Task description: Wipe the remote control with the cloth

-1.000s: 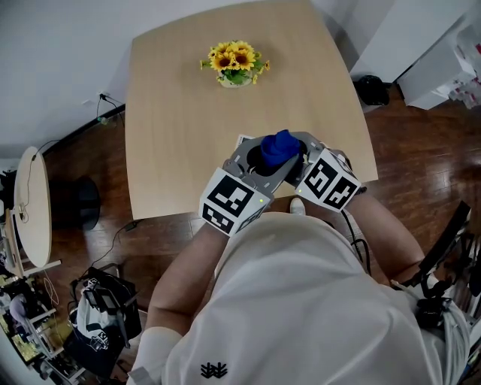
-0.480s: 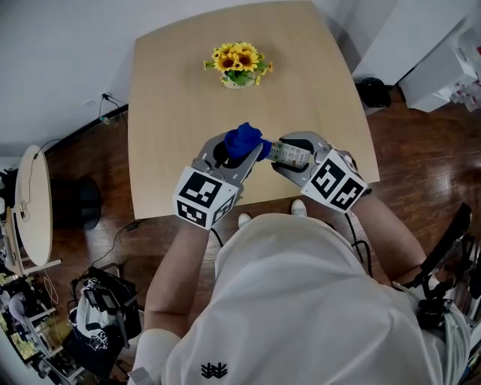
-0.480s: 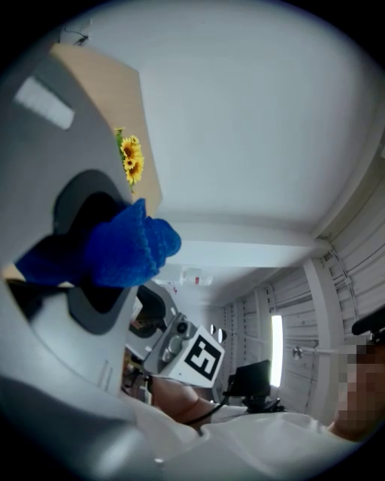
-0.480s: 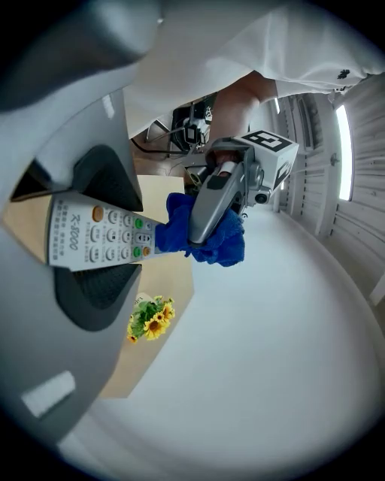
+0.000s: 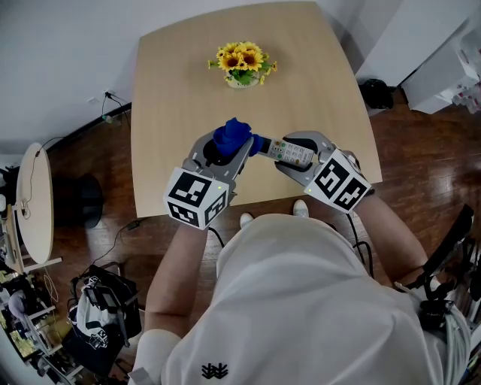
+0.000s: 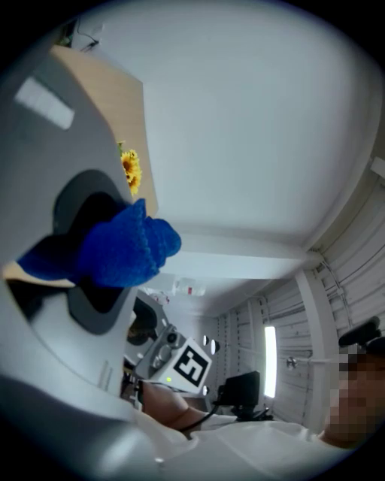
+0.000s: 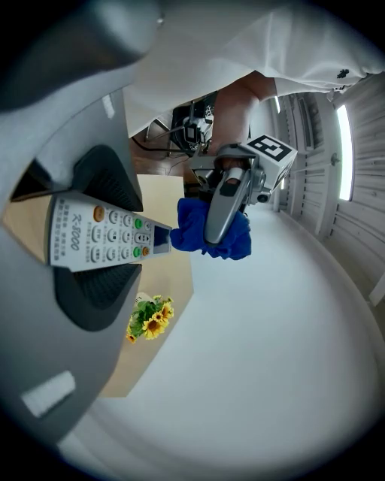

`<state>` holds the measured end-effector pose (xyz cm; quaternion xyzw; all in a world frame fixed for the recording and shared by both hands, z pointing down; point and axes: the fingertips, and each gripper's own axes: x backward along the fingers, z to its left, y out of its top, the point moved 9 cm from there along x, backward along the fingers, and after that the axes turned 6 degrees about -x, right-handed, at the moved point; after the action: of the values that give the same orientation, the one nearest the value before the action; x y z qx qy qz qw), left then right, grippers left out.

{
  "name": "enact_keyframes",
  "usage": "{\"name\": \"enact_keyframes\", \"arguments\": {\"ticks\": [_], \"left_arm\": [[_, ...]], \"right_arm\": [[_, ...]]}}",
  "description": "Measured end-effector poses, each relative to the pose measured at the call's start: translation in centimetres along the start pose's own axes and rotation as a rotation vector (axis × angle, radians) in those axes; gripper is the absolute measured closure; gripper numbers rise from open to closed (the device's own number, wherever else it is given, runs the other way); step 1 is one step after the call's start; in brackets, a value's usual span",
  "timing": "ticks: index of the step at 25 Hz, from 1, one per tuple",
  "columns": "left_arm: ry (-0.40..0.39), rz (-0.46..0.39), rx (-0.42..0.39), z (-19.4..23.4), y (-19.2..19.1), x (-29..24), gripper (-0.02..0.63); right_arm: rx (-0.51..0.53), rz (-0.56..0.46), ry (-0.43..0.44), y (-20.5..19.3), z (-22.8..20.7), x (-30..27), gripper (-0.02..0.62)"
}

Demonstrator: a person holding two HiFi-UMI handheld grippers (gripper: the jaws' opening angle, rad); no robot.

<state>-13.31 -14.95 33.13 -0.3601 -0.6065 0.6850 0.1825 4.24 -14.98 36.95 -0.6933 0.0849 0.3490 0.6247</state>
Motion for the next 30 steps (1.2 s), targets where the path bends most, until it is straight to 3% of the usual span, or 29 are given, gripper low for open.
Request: {"name": "enact_keyframes", "arguments": {"ticks": [7, 11, 16, 24, 30], "left_arm": [[-0.212, -0.052, -0.006, -6.6, 2.3, -3.0, 0.462], [-0.248, -0.040, -0.011, -7.5, 2.3, -3.9, 0.462], [-0.189, -0.022, -0.013, -5.5, 1.5, -3.2, 0.462], [-0.029, 0.009, 0.011, -0.9, 0.0, -0.1, 0.462], [0.133, 0.025, 0.095, 3.2, -2.4, 3.9, 0.462]], "right_arm": [[0.014, -0.034, 0.006, 0.9, 0.3, -0.4, 0.379], [0.019, -0.044, 0.002, 1.2, 0.5, -0.6, 0.379], [0.014, -0.054, -0.009, 0.9, 0.4, -0.3, 0.379], [-0.006, -0.047, -0.023, 0.0, 0.3, 0.7, 0.379], [-0.054, -0.031, -0.042, -1.7, -0.9, 0.7, 0.379]]}}
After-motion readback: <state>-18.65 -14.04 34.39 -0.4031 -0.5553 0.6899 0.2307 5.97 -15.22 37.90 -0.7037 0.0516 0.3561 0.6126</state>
